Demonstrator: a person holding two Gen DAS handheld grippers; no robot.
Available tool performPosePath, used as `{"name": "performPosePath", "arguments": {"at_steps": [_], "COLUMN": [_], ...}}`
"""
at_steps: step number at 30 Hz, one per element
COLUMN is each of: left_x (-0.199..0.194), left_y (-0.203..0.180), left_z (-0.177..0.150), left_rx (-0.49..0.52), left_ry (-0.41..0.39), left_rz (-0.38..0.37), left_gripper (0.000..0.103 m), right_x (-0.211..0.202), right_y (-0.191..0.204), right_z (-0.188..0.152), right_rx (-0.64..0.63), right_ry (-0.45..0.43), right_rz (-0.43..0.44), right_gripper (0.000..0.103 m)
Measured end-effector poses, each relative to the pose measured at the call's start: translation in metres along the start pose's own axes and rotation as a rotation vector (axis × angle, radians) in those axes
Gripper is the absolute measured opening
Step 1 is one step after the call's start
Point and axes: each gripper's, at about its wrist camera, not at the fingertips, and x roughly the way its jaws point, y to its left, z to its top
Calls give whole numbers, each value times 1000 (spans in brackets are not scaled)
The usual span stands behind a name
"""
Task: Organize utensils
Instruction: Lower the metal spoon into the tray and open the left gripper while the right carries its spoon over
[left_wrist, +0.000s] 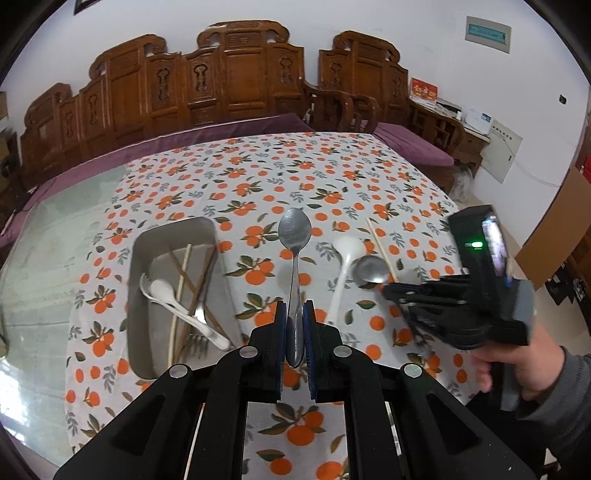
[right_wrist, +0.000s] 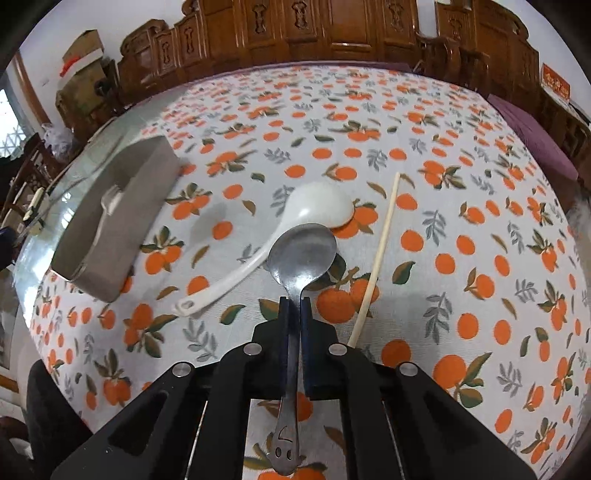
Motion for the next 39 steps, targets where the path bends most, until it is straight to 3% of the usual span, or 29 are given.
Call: {"name": "performPosePath", "arguments": {"at_steps": [18,29,39], "left_x": [19,41,65], "left_y": [79,118,138], "left_z": [-4,0,0], "left_rx": [-88,-134,-185], "left_ry": [44,96,134], "left_rz": [101,157,158], "left_gripper": [8,8,8], "right_x": [-30,-31,-32], "right_y": [57,89,108], "right_z": [44,71,84], "right_rx": [-101,-149,-191], "right_ry": [-95,-92,-85], "right_rz": [103,155,187], "right_gripper": [7,7,7]}}
